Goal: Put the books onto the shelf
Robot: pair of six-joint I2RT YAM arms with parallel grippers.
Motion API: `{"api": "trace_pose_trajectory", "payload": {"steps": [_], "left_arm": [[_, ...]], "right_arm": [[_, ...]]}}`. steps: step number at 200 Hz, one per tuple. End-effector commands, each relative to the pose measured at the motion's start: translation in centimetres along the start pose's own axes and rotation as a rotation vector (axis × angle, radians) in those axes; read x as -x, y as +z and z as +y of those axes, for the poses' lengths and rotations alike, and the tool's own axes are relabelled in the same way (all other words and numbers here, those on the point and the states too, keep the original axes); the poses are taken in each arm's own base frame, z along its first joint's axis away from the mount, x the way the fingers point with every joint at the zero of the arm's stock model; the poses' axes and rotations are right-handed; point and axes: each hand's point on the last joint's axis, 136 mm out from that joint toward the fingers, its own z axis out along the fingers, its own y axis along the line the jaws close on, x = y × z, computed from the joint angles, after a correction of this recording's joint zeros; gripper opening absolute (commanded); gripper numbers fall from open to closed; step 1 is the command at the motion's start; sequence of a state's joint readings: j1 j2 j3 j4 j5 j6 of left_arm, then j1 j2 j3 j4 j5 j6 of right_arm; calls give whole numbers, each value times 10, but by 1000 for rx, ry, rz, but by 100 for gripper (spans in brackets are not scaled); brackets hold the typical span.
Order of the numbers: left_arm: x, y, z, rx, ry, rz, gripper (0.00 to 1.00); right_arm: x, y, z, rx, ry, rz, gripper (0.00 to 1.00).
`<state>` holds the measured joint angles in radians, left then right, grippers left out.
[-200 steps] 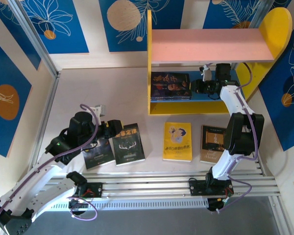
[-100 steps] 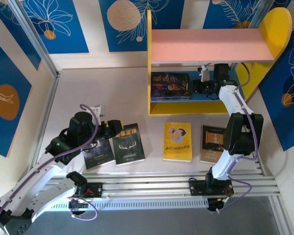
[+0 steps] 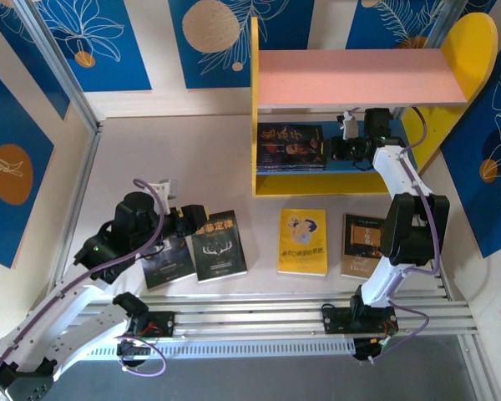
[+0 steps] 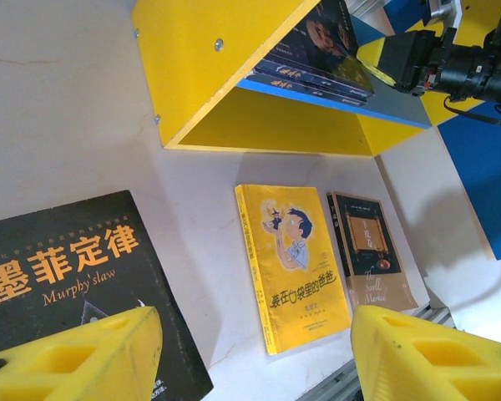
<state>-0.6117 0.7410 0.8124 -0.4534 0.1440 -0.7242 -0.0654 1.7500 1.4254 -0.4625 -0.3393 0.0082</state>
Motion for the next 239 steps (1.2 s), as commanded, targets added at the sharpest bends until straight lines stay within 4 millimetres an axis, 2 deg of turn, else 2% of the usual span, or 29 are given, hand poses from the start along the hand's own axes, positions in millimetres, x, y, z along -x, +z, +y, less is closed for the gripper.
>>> {"api": "trace_pose_trajectory", "payload": {"steps": [1,36,72,94,142,177,203,239], "left_arm": [[1,-2,0,0,7,-16,62],[2,-2,-1,-2,8,-17,62],[1,-3,0,0,7,-14,62],[2,-3,0,1,7,-18,62],[1,-2,1,5,8,-12,62],[1,-1,0,1,8,-11,62],[1,-2,0,1,9,-12,62],[1,-2,-1,-4,8,-14,62]], "right_arm": [[-10,-11,0,-11,14,39,18],[-9,-11,2,3,7,38,17],[-8,-12,-5,-2,25,29,17],[-5,-14,0,30,29,20,18],[-5,-12,14,67,24,22,33],[-12,-2,25,63,3,52,38],[-20,3,26,38,-10,83,37],[-32,-5,23,23,-10,84,26]]}}
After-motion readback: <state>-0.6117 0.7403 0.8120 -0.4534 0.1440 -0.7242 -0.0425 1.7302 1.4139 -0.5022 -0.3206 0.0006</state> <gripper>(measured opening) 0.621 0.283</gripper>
